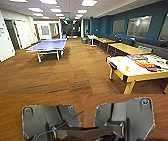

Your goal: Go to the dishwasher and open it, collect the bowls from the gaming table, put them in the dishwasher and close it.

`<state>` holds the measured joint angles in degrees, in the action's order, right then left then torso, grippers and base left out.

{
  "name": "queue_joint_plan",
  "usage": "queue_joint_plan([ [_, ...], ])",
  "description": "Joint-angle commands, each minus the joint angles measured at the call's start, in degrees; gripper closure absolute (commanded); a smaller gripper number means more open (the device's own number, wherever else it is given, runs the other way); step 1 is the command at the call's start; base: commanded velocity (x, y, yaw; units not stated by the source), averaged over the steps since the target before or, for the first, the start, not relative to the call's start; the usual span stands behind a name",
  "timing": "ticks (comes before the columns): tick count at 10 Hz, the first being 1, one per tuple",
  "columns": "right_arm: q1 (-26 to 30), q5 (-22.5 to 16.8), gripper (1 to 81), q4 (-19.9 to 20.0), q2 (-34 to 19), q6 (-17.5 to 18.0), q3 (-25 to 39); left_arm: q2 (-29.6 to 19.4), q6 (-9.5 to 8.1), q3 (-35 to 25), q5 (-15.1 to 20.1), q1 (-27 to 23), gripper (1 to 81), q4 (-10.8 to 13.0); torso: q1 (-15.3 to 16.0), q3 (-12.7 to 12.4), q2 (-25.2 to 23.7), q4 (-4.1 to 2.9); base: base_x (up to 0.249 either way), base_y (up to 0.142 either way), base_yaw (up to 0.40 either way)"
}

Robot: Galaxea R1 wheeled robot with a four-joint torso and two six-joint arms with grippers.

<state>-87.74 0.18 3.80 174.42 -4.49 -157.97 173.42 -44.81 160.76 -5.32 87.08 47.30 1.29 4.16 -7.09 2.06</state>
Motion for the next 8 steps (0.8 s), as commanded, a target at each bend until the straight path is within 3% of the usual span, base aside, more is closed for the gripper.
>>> queue_joint_plan([
  [1, 3.31, -3.17, 1.0, -0.11, -0.1, -0.26, 0.03, 0.0, 0.25, 0.0, 2.06, -2.92, 1.0, -0.01, 0.0, 0.0, 0.0, 0.0, 0.191, 0.0, 0.0],
  [4, 3.39, -3.17, 1.0, -0.11, -0.01, -0.17, 0.21, -0.09, 0.25, 0.0, 2.06, -2.92, 1.0, 0.07, 0.05, 0.02, 0.04, 0.0, 0.118, 0.0, 0.0],
  [8, 3.4, -3.17, 1.0, -0.02, 0.07, -0.08, 0.21, 0.17, 0.25, -0.09, 2.24, -2.92, 1.0, 0.07, 0.0, 0.02, 0.06, 0.0, 0.0, 0.0, 0.0],
])
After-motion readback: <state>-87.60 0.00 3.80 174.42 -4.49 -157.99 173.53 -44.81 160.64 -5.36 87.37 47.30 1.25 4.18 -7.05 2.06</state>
